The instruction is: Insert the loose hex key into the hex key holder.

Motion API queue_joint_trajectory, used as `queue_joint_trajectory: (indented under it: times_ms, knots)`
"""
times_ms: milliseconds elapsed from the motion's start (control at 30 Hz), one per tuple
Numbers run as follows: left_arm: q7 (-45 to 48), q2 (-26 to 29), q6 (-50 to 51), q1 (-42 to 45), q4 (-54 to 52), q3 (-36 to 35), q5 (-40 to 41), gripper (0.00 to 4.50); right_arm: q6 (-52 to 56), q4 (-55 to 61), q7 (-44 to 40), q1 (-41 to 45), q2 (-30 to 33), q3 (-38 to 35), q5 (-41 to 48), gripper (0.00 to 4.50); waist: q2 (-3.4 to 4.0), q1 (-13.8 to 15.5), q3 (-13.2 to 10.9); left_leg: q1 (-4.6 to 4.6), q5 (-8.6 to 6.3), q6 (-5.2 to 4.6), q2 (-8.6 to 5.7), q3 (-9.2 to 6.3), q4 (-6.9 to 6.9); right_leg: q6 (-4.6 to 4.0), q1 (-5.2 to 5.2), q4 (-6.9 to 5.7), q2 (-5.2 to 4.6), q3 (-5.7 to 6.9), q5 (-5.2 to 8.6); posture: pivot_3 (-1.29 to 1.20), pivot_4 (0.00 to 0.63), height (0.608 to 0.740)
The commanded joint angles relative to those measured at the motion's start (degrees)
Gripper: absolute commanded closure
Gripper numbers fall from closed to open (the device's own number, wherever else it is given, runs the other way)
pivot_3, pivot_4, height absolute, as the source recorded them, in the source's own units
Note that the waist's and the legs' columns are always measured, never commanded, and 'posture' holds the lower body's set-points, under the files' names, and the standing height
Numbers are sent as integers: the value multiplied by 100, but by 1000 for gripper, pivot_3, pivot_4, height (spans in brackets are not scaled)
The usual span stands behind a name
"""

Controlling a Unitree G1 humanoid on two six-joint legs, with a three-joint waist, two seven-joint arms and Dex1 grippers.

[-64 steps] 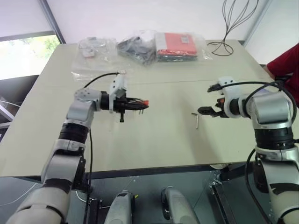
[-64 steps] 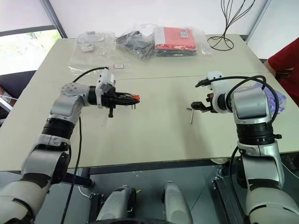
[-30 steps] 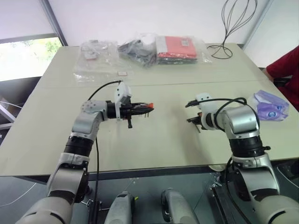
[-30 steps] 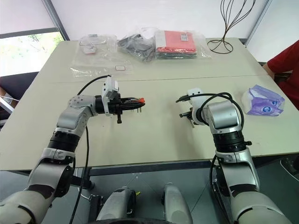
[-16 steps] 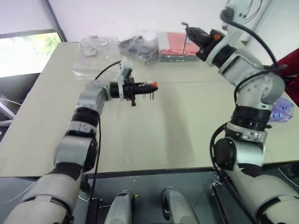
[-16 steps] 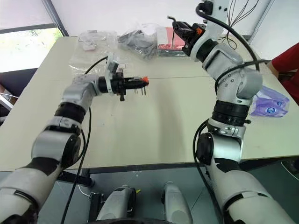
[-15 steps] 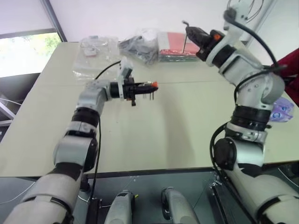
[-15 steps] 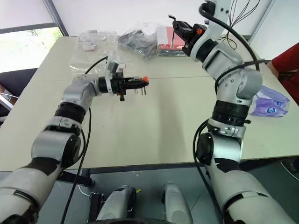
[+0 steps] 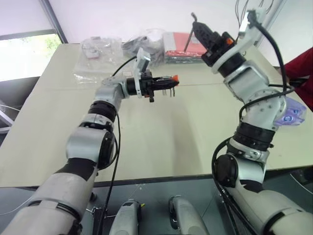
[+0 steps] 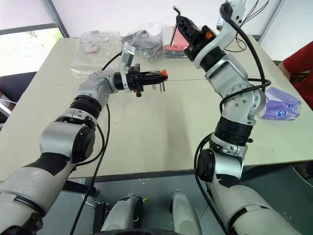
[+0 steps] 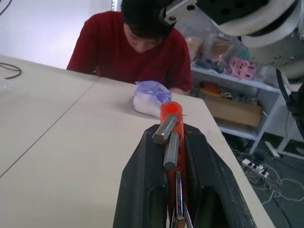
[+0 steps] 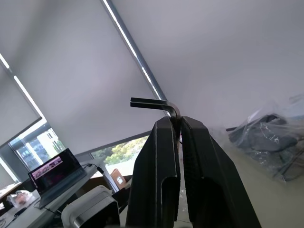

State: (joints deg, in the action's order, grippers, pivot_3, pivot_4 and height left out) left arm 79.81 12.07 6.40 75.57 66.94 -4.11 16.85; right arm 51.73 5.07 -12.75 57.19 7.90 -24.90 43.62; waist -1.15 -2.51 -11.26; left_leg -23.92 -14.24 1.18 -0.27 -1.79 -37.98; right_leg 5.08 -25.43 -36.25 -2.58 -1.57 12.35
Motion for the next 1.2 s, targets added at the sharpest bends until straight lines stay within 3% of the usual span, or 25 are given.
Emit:
queue_joint_trajectory:
  times_ms: [33,1200]
  knots:
    - [37,-20,-121,279,-19,-183,37,4500,-98,331,15,-110,33,191,189,4384,0,4,0,0,0,0,0,-1,0,0,0,0,1,0,0,0,150,740]
    - [174,-51,-336,202,-46,-217,-312,4500,-443,194,86,-606,311,468,397,4384,0,16,0,-1,0,0,-1,1,-1,0,0,0,-2,-2,0,0,150,740]
